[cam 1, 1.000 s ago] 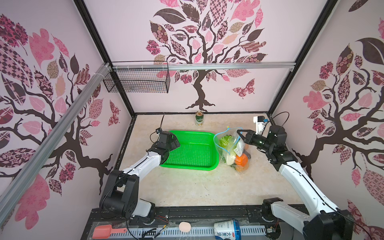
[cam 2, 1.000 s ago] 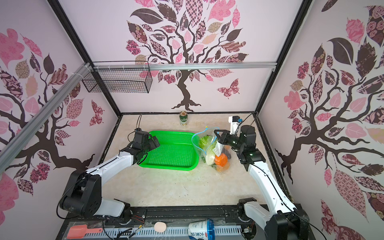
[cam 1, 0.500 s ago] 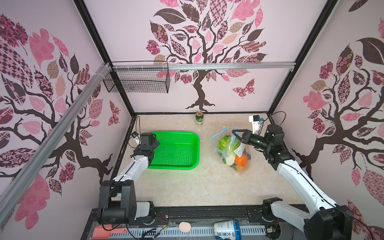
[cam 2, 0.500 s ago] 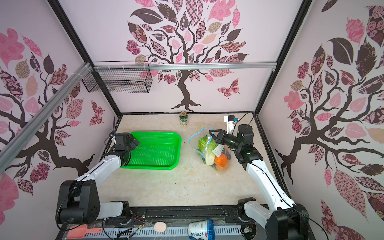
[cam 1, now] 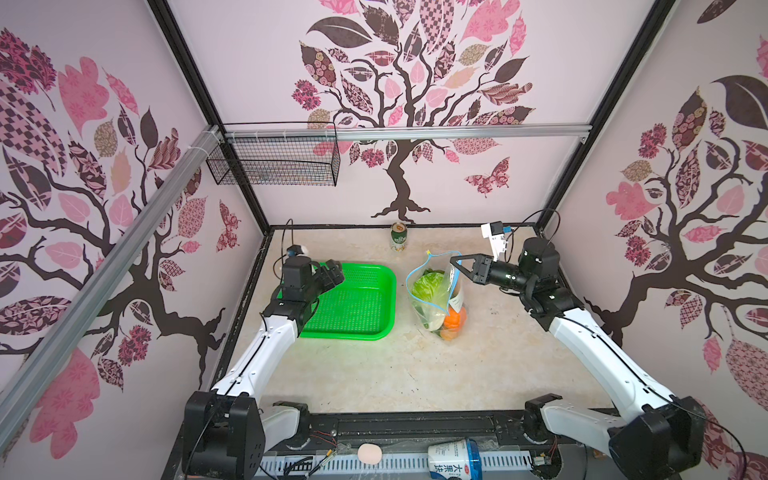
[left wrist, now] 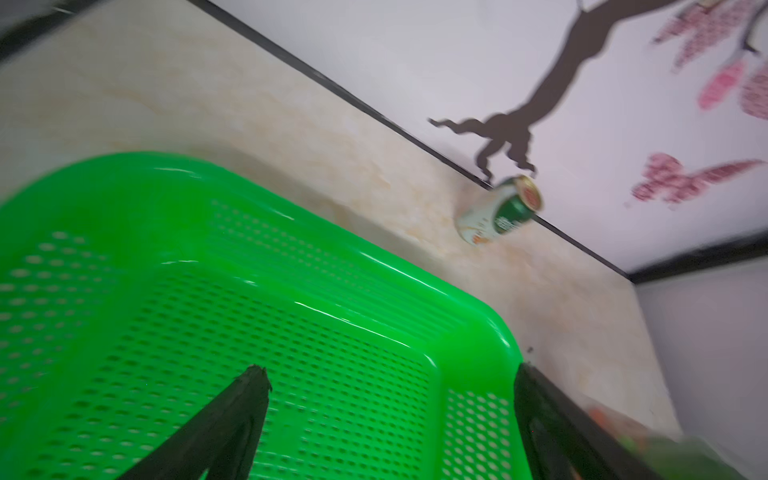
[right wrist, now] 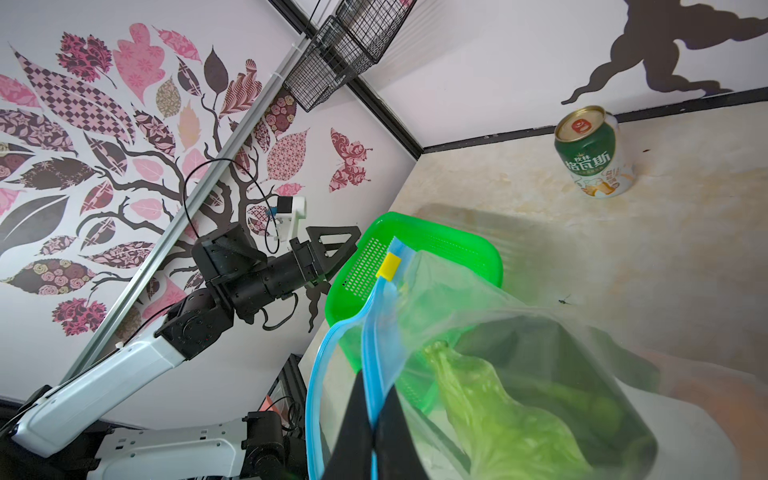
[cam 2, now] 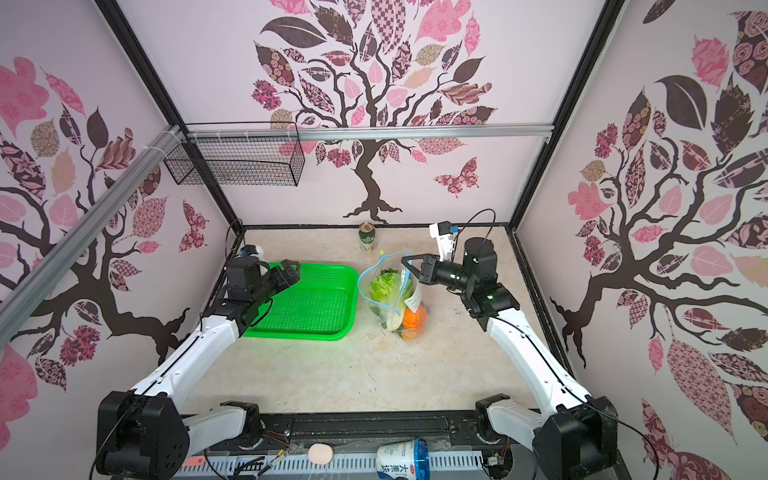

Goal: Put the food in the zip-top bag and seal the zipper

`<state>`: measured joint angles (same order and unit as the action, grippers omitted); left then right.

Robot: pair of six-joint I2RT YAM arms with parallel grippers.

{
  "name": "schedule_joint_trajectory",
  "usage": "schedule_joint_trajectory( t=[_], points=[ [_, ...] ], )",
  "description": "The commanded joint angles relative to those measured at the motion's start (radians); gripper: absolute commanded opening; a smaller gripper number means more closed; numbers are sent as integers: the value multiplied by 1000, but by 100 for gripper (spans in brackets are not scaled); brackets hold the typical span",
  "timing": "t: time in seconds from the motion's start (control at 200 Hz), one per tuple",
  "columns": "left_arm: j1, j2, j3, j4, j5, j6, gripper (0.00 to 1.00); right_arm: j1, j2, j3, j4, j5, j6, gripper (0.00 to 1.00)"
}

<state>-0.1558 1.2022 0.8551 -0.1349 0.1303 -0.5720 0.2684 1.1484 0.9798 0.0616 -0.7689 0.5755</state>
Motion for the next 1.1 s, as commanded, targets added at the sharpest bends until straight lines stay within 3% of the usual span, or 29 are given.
schedule_joint_trajectory(
  t=[0.0, 0.095, 0.235, 0.3, 0.425, 0.615, 0.71, 0.905, 1.095],
  points=[
    [-49, -14, 89, 17, 296, 16, 91, 14, 21, 54, 17, -79, -29, 0],
    [-79, -17, 91, 70, 361, 24, 88, 14, 29, 62, -55, -93, -94, 0],
    [-117, 4, 35, 269, 473, -110, 79, 13, 24, 42, -133, 41, -141, 0],
    [-181, 19, 25, 345, 496, -145, 78, 14, 26, 36, -166, 107, -156, 0],
    [-322, 31, 57, 334, 493, -124, 80, 13, 37, 43, -219, 205, -178, 0],
    [-434, 51, 116, 155, 403, -3, 77, 13, 37, 52, -229, 206, -183, 0],
    [-442, 72, 134, 109, 380, 24, 59, 14, 34, 60, -237, 205, -183, 0],
    [-456, 106, 151, 111, 396, 23, 1, 20, 28, 82, -260, 190, -186, 0],
    [-506, 98, 171, 159, 376, -8, 0, 105, 37, 182, -366, 255, -258, 2]
  ],
)
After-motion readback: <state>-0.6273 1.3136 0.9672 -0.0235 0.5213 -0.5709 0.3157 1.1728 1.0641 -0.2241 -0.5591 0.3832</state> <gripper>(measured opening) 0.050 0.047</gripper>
